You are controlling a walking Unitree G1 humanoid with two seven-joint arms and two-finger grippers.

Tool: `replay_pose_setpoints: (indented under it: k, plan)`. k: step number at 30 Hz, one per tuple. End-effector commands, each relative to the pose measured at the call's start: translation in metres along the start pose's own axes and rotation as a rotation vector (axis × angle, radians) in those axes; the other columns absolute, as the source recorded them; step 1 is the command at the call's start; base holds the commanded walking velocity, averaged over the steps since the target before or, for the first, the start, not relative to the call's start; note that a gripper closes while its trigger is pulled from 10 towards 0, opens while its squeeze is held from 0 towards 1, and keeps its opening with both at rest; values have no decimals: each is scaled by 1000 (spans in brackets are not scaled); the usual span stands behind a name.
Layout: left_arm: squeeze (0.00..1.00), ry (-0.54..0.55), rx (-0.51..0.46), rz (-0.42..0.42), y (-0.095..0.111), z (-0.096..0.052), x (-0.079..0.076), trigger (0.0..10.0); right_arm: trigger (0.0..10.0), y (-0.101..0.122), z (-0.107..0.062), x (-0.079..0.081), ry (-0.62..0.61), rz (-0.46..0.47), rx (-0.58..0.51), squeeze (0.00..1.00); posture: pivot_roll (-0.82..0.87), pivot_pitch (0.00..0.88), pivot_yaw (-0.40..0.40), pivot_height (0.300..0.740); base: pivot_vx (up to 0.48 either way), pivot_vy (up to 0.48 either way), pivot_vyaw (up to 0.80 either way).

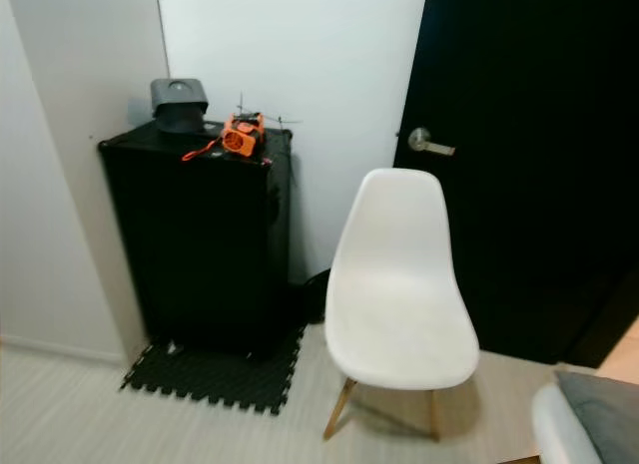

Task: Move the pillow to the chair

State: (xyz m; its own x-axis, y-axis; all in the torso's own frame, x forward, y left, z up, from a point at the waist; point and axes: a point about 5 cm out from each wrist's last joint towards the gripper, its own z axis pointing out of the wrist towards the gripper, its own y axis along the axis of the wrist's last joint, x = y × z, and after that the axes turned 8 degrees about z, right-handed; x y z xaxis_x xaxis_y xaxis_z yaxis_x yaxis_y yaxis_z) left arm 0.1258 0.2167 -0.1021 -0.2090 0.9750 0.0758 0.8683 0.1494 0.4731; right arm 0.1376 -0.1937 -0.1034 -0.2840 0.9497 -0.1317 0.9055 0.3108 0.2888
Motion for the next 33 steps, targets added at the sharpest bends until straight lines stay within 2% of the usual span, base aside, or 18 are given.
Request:
replay_pose_setpoints:
  k: [1, 22, 27, 33]
  plan:
    - [0, -21, -8, 9, 4, 1, -6, 10000, 10000, -1, 0, -3, -4, -14, 1, 0, 13, 0, -57, 740, 0, 0, -769]
    - [0, -4, 0, 3, 3, 1, -5, 10000, 10000, 3, 0, -1, 17, 19, -35, 0, 13, 0, -56, 740, 0, 0, -764]
    - [0, 6, -4, -17, 3, 1, -4, 10000, 10000, 5, 0, 0, 22, 14, -52, 0, 16, 0, -55, 740, 0, 0, 0]
    - [0, 32, 2, -20, 2, 0, 0, 10000, 10000, 4, 0, 2, 26, 17, -52, 0, 18, 5, -55, 740, 439, 0, 0]
